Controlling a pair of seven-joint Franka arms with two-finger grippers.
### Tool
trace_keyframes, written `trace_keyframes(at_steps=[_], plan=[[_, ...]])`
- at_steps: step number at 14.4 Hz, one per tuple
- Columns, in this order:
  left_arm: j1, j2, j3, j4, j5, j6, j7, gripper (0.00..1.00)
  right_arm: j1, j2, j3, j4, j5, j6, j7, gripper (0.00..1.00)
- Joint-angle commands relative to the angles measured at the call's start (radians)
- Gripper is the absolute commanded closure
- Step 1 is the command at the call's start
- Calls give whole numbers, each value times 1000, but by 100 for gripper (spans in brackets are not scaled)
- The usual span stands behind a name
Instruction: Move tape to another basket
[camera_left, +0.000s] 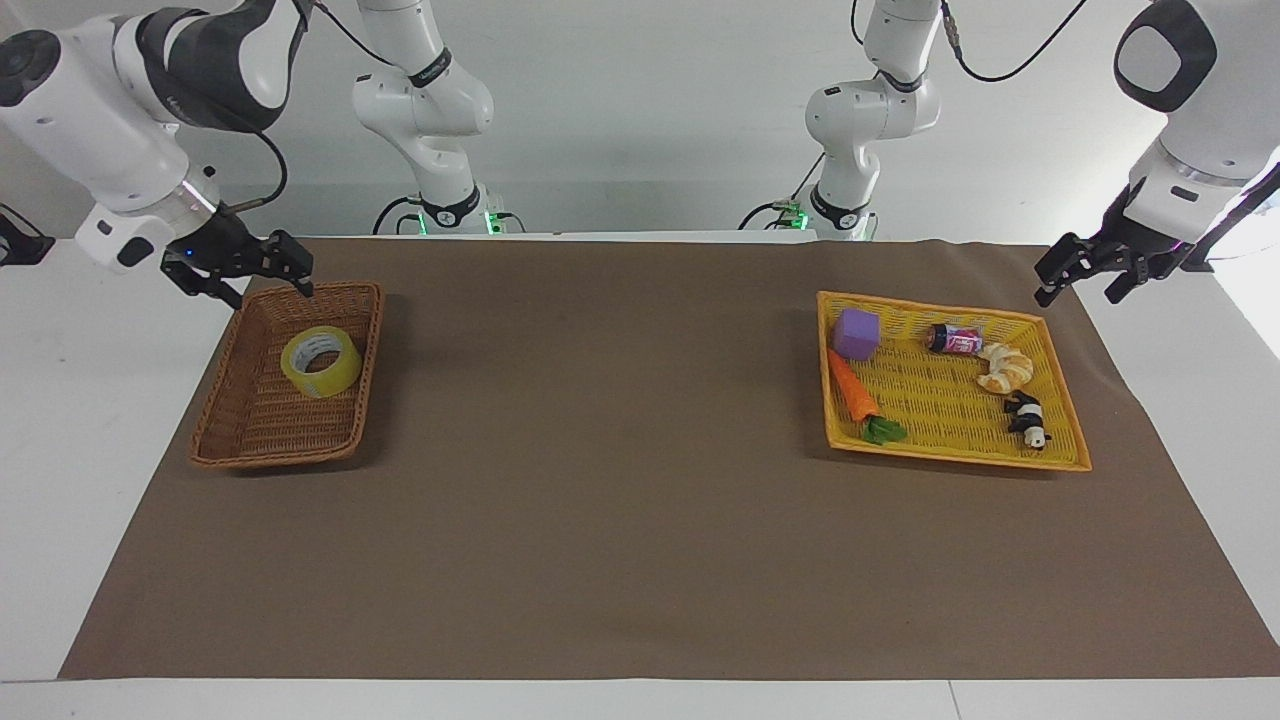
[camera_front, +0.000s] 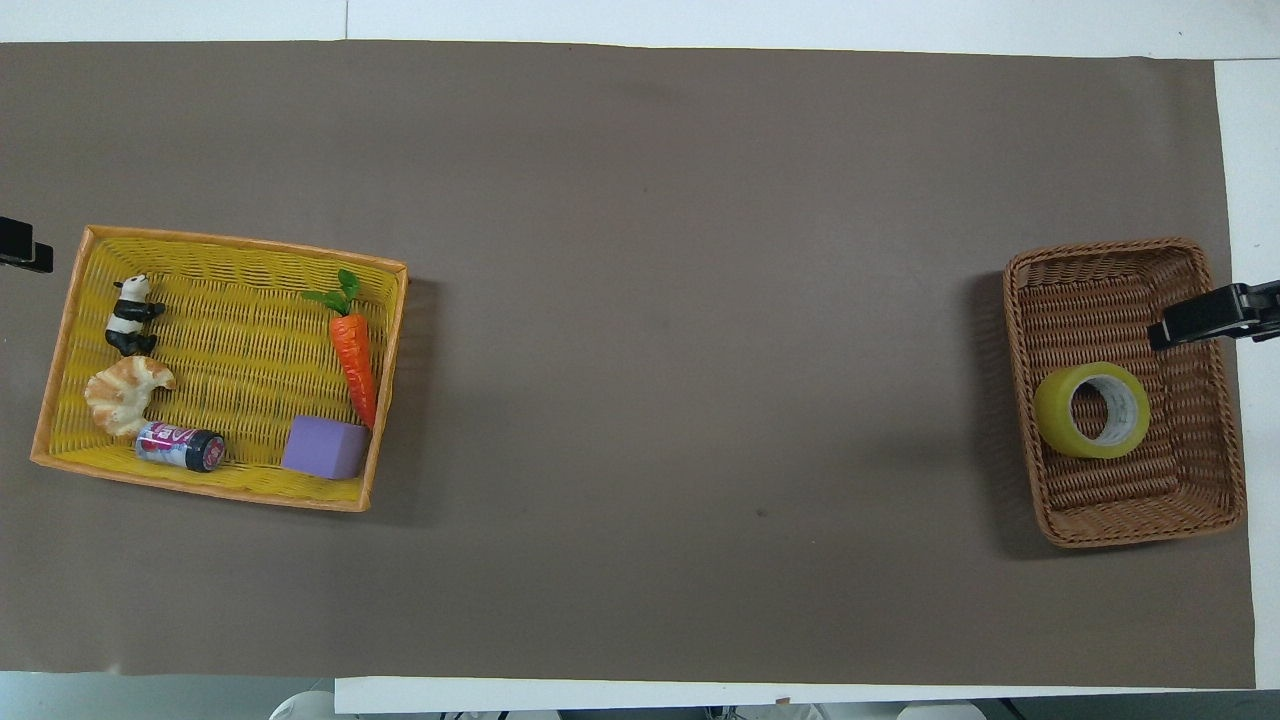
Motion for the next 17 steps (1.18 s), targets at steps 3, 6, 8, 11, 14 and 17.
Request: trace_keyframes(at_steps=[3, 6, 8, 11, 14, 17], plan=[[-11, 19, 13, 43, -15, -60, 16, 0, 0, 46, -2, 149, -38, -113, 50, 0], [-19, 18, 13, 43, -18, -54, 38, 0, -14, 69, 72, 192, -68, -141, 74, 0], [-17, 10, 13, 32, -12, -44, 77, 0, -10, 76, 69, 204, -71, -153, 113, 0], [-17, 2, 10, 4, -8, -10, 76, 0, -10, 84, 72, 221, -71, -162, 126, 0], [-7, 2, 10, 1, -8, 10, 75, 0, -16, 78, 67, 218, -70, -161, 129, 0], [13, 1, 10, 1, -8, 1, 75, 0, -19, 69, 66, 212, -70, -155, 133, 0]])
